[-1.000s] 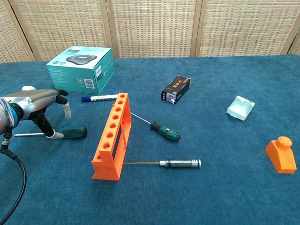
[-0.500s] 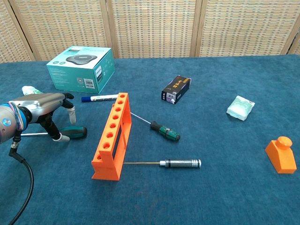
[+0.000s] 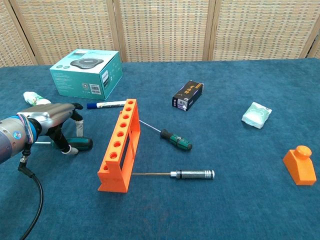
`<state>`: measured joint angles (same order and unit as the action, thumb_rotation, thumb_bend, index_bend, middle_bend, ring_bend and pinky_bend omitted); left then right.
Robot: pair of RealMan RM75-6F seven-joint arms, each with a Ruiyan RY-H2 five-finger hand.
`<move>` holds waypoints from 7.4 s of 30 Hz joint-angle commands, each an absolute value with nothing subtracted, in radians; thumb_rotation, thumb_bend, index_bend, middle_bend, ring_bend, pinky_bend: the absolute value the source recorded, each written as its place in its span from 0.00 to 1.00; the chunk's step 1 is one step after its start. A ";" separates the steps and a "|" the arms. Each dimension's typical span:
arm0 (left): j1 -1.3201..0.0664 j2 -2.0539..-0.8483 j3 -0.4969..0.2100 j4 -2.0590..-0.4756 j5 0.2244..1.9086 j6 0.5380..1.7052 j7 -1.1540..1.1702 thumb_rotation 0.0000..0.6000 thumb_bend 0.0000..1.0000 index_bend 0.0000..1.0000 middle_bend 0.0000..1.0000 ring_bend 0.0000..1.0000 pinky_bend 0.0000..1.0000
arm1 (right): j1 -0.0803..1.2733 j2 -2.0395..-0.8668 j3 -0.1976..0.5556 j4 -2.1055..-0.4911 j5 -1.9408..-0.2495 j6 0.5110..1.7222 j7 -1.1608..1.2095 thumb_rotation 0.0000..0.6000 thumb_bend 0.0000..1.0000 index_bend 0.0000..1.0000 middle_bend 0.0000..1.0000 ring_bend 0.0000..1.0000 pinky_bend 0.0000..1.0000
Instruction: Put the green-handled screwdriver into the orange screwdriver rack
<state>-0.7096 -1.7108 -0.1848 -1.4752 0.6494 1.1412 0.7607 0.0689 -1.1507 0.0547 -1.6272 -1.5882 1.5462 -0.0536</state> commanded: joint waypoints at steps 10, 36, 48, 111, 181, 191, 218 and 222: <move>-0.687 -1.650 -0.211 -1.557 0.708 1.190 0.698 1.00 0.26 0.58 0.04 0.00 0.01 | 0.069 -1.151 0.054 -1.627 -1.590 1.546 -0.055 1.00 0.23 0.00 0.00 0.00 0.00; -0.532 -1.418 -0.399 -2.023 0.922 1.279 0.112 1.00 0.26 0.60 0.10 0.00 0.01 | 0.067 -1.149 0.058 -1.627 -1.577 1.547 -0.047 1.00 0.23 0.00 0.00 0.00 0.00; -0.613 -1.412 -0.501 -2.095 0.696 1.222 0.103 1.00 0.26 0.62 0.10 0.00 0.01 | 0.070 -1.152 0.056 -1.624 -1.575 1.536 -0.046 1.00 0.23 0.00 0.00 0.00 0.00; -0.761 -1.461 -0.450 -2.072 0.507 1.249 0.164 1.00 0.27 0.62 0.11 0.00 0.01 | 0.069 -1.147 0.057 -1.622 -1.574 1.541 -0.029 1.00 0.23 0.00 0.00 0.00 0.00; -0.739 -1.463 -0.407 -1.969 0.564 1.118 0.119 1.00 0.27 0.33 0.01 0.00 0.00 | 0.069 -1.147 0.060 -1.618 -1.572 1.543 -0.021 1.00 0.23 0.00 0.00 0.00 0.00; -0.693 -1.393 -0.449 -2.038 0.641 1.122 0.027 1.00 0.27 0.33 0.00 0.00 0.00 | 0.067 -1.147 0.062 -1.616 -1.570 1.546 -0.018 1.00 0.23 0.00 0.00 0.00 0.00; -0.253 -1.204 -0.079 -1.931 1.373 1.492 0.169 1.00 0.27 0.27 0.00 0.00 0.00 | 0.069 -1.161 0.052 -1.630 -1.589 1.544 -0.088 1.00 0.23 0.00 0.00 0.00 0.00; -0.200 -1.219 -0.030 -1.856 1.403 1.554 0.294 1.00 0.27 0.24 0.00 0.00 0.00 | 0.071 -1.167 0.049 -1.632 -1.595 1.541 -0.111 1.00 0.23 0.00 0.00 0.00 0.00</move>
<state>-0.2403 -1.2009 -0.0665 -1.9069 1.3762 1.5062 0.2155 0.0703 -1.1647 0.0498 -1.6309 -1.5932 1.5422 -0.1057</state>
